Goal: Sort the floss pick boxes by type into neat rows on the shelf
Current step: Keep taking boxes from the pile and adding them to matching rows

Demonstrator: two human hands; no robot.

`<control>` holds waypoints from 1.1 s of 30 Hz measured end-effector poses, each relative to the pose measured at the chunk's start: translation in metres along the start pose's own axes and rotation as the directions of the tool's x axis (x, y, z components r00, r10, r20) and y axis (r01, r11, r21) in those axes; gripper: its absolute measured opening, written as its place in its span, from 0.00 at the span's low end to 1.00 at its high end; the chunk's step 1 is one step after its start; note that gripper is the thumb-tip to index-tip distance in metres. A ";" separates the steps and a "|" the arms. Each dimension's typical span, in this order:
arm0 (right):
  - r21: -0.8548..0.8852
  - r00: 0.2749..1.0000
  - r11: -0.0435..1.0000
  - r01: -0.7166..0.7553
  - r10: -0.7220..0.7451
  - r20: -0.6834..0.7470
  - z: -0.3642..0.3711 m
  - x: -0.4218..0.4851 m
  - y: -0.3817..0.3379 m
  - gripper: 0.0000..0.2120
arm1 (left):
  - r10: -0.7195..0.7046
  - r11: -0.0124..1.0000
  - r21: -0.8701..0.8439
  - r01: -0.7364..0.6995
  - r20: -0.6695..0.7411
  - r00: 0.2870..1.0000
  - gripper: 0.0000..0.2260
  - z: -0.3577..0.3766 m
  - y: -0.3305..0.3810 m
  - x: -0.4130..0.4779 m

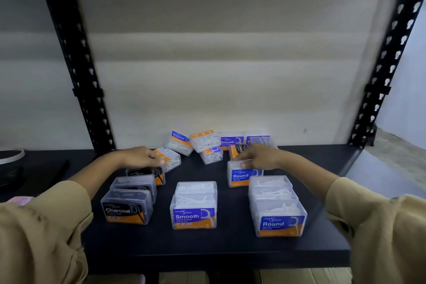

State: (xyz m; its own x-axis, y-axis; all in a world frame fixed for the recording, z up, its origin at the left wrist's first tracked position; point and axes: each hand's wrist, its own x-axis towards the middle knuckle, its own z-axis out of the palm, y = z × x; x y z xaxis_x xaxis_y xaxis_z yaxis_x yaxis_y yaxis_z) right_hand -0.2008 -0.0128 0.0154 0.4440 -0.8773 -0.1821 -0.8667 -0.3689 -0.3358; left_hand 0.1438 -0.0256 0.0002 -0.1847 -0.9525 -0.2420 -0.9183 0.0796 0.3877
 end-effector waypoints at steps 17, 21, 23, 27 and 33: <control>0.091 0.998 0.994 -0.055 0.054 0.016 -0.006 -0.026 0.031 0.13 | -0.084 0.988 -0.112 0.104 0.169 0.982 0.10 -0.013 -0.010 -0.022; 0.150 0.998 0.987 -0.055 0.056 -0.002 -0.003 -0.029 0.031 0.12 | -0.075 0.991 -0.098 0.095 0.195 0.978 0.11 -0.011 -0.008 -0.025; 0.169 0.998 0.984 -0.053 0.055 -0.005 -0.002 -0.030 0.032 0.12 | -0.072 0.992 -0.086 0.090 0.200 0.977 0.11 -0.010 -0.007 -0.026; 0.185 0.998 0.981 -0.062 0.063 -0.004 -0.001 -0.030 0.032 0.13 | -0.098 0.989 -0.090 0.119 0.212 0.972 0.08 -0.010 -0.002 -0.029; 0.184 0.998 0.981 -0.063 0.066 -0.010 -0.001 -0.033 0.029 0.13 | -0.143 0.984 -0.069 0.163 0.234 0.962 0.15 -0.011 -0.006 -0.030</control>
State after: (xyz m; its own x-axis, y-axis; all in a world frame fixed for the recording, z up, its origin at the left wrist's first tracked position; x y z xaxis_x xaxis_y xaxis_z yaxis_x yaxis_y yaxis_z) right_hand -0.2410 0.0047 0.0121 0.3837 -0.9028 -0.1944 -0.8362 -0.2503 -0.4880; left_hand 0.1590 -0.0010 0.0151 -0.1282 -0.8586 -0.4964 -0.9097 -0.0975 0.4036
